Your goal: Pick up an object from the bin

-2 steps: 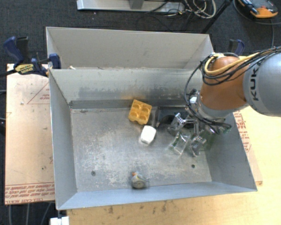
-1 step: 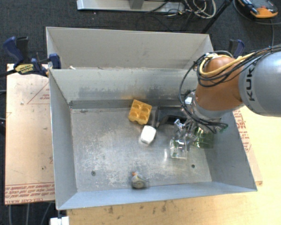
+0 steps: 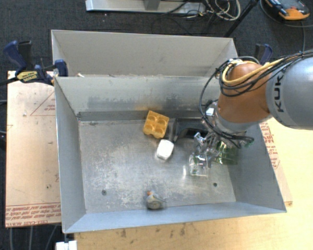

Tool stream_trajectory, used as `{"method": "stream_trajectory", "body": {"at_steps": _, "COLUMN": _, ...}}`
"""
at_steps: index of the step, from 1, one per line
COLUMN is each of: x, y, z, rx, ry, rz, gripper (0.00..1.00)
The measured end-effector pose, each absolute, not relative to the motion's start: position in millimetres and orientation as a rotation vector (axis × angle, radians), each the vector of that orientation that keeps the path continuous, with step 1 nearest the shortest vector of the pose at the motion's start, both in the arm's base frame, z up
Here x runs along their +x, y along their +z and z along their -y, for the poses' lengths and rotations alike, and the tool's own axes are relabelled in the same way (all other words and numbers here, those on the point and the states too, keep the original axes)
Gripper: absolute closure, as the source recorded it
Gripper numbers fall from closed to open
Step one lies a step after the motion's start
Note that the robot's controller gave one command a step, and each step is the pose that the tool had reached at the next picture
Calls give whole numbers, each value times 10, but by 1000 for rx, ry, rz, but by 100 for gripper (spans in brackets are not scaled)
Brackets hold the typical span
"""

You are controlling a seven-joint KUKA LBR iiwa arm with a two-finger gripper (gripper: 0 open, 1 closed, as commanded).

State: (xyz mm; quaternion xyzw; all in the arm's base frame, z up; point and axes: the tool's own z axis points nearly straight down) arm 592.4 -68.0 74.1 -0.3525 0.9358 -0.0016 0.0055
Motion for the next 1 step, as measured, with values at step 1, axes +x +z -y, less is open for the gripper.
{"method": "stream_trajectory", "body": {"at_steps": 1, "x": 5925, "y": 757, "z": 679, "rx": -1104, "ry": -4, "rz": -2931, "gripper": 100}}
